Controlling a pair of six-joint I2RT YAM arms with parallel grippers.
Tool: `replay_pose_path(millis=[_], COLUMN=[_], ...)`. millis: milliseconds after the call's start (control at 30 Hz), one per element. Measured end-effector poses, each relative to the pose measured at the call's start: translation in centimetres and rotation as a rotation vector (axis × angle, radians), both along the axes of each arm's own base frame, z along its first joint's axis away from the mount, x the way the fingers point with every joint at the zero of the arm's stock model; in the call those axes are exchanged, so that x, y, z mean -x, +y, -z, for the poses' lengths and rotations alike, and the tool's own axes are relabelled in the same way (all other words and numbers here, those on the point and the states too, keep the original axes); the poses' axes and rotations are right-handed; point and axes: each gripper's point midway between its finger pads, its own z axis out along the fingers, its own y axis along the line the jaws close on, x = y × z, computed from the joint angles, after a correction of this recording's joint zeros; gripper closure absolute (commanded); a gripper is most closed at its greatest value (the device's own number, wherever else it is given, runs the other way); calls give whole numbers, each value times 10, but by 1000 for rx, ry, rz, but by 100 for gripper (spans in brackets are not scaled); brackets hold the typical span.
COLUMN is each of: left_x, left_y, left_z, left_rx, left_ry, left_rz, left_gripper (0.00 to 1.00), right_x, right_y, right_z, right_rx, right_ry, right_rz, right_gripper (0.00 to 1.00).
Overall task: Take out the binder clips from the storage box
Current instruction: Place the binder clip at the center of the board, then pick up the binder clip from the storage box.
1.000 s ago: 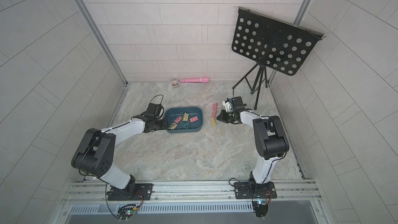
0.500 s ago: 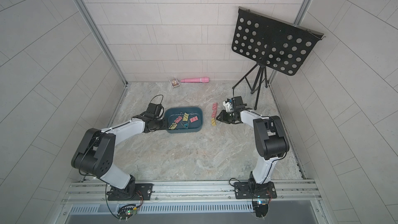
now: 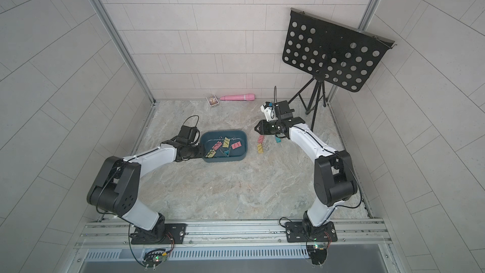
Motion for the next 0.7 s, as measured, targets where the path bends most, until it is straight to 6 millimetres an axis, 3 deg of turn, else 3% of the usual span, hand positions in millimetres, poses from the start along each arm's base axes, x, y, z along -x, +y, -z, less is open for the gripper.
replay_pose_path(millis=[333,700], left_x=[0,0], left_y=[0,-1], left_z=[0,0], left_rx=[5,7], left_ry=[2,1], left_rz=[-2,-4], left_gripper=[58,58], right_x=[23,13], right_y=[86,113], right_z=[27,60], right_rx=[81,122], right_ry=[23,64], right_rz=[-221,-271], right_gripper=[70,69])
